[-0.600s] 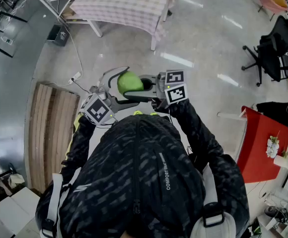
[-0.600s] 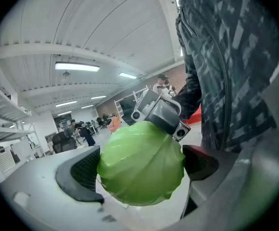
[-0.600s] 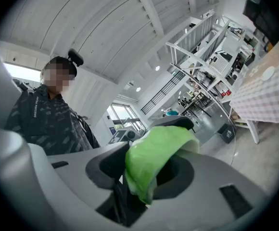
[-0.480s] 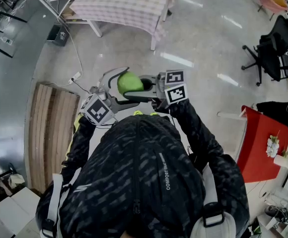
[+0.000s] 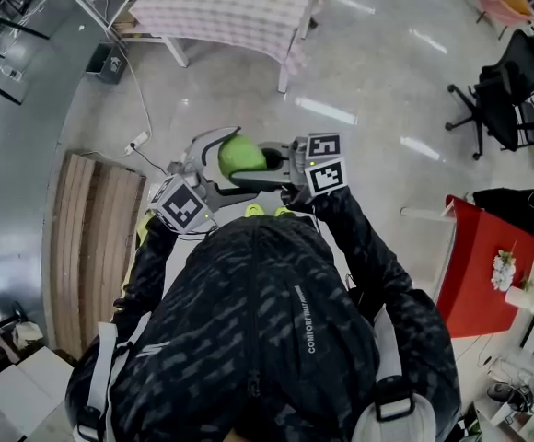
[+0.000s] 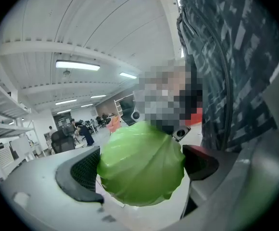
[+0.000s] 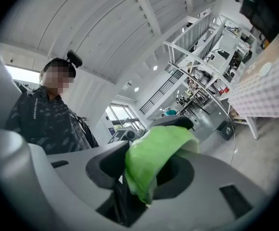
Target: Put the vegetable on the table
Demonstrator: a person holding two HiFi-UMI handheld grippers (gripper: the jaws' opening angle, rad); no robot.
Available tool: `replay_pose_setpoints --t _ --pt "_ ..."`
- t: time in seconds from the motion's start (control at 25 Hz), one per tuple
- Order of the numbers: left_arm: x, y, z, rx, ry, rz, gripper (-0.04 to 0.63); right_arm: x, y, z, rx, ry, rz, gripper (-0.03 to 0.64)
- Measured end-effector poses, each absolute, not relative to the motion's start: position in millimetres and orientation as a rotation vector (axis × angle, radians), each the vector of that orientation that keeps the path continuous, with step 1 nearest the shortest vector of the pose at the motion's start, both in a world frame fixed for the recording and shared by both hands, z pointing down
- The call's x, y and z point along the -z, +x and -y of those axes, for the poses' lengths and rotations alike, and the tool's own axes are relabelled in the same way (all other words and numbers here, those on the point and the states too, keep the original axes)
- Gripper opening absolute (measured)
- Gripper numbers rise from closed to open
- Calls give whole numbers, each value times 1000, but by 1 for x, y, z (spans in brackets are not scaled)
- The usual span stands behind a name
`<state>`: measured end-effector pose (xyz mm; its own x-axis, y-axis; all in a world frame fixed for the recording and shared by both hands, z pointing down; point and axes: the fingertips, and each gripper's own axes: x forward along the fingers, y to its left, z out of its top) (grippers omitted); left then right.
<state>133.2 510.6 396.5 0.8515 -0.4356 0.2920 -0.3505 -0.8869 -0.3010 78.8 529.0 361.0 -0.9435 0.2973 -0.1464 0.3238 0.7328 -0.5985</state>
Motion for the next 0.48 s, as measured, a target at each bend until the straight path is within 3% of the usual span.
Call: replay_pose_setpoints --t 0.48 --pt "-400 115 -526 525 -2795 -614 509 -365 59 -544 1004 511 -2919 138"
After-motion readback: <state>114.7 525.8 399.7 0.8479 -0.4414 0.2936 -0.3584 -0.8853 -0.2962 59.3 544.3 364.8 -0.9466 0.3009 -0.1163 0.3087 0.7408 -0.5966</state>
